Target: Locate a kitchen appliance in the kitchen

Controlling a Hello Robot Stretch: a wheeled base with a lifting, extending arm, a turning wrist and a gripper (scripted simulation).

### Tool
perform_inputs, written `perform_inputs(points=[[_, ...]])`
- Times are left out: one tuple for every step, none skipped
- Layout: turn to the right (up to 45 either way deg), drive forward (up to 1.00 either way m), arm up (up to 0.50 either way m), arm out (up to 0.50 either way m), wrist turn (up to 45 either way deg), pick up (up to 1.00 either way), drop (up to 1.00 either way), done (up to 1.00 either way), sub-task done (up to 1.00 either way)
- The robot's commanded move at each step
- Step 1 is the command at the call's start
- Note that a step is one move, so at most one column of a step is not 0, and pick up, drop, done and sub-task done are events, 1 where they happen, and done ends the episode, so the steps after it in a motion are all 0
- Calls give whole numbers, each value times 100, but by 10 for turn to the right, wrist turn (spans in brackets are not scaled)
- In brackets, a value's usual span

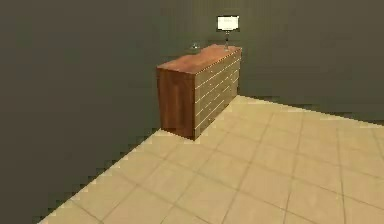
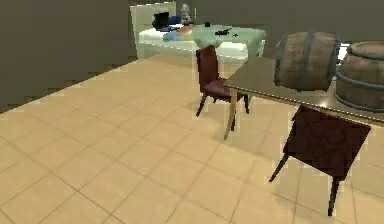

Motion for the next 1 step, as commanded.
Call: perform_inputs(points=[[-450,0,0,0,0,0,0,0,0]])
